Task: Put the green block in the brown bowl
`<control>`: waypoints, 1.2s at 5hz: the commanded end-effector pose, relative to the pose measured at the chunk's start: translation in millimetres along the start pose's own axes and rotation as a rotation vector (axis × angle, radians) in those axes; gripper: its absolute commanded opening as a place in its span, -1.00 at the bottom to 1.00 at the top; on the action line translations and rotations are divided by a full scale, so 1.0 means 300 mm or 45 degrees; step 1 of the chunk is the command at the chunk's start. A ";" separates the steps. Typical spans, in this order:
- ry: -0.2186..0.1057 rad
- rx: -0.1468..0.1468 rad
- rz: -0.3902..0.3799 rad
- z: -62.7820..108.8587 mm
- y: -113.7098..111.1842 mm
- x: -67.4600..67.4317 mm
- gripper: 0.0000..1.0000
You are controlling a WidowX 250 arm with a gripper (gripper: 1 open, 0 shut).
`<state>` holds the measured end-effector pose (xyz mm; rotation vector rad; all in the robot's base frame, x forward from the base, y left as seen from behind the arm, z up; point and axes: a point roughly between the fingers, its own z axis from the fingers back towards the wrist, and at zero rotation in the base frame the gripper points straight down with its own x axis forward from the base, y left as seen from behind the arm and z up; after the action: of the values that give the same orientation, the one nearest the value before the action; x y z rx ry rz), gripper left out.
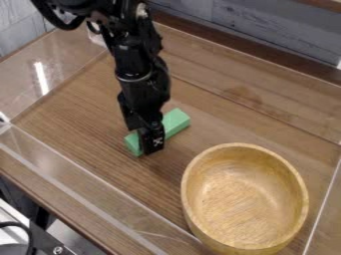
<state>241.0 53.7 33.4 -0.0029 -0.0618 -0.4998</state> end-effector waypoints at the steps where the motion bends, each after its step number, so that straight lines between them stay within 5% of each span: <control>1: -0.030 0.017 0.017 0.010 0.017 0.009 -1.00; 6: 0.053 -0.073 0.101 0.031 -0.013 -0.008 -1.00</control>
<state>227.9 49.8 34.5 -0.0664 0.0283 -0.4198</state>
